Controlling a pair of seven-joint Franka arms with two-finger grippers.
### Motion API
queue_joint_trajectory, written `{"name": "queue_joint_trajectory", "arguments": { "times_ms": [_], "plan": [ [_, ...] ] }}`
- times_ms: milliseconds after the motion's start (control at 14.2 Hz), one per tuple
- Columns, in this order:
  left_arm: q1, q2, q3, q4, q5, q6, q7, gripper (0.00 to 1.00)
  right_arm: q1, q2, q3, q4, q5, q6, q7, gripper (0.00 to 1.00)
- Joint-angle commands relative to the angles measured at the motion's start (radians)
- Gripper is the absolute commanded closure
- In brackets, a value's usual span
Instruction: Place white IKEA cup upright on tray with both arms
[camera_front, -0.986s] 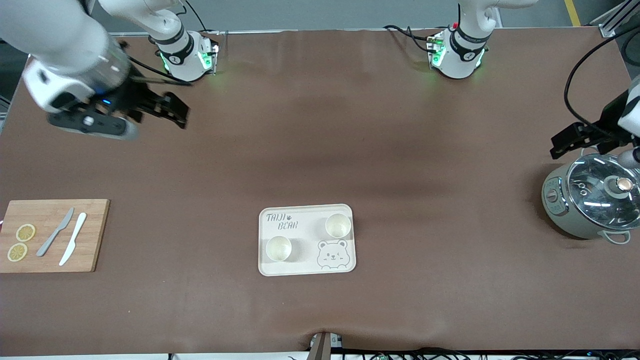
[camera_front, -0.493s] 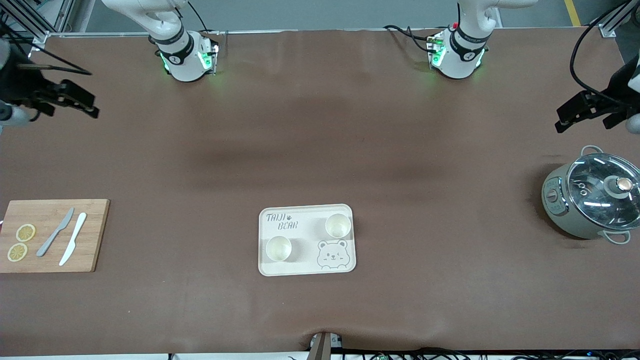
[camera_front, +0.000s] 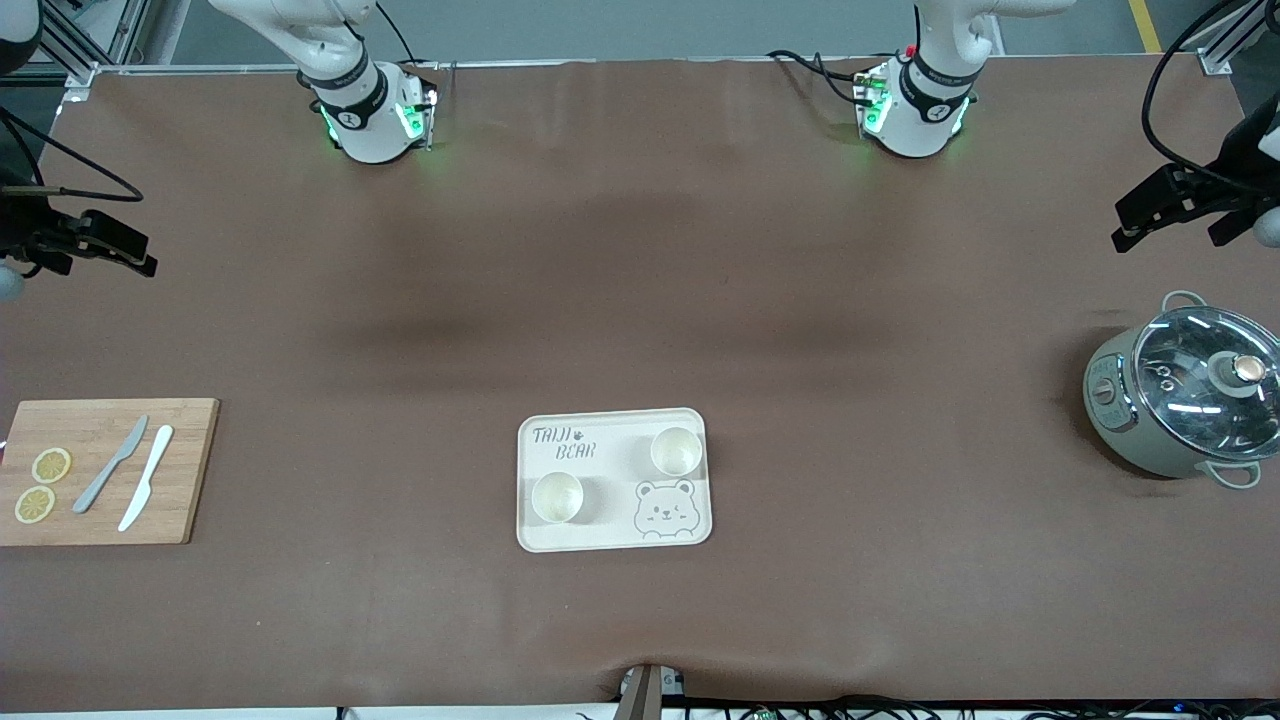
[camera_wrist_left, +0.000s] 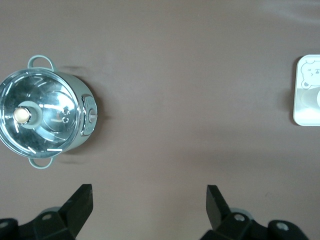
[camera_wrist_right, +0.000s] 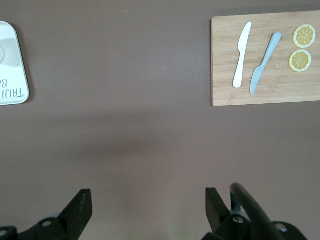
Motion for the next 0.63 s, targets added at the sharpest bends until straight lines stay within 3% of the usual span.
{"name": "queue_joint_trajectory", "arguments": {
  "times_ms": [0, 563],
  "plan": [
    [0.003, 0.029, -0.004, 0.052, -0.006, -0.008, 0.001, 0.00, -0.022, -0.029, 0.020, -0.022, -0.011, 0.009, -0.011, 0.00],
    [0.005, 0.031, -0.001, 0.055, 0.003, -0.008, 0.000, 0.00, -0.015, -0.026, 0.020, -0.022, -0.011, 0.012, -0.010, 0.00]
  ]
}}
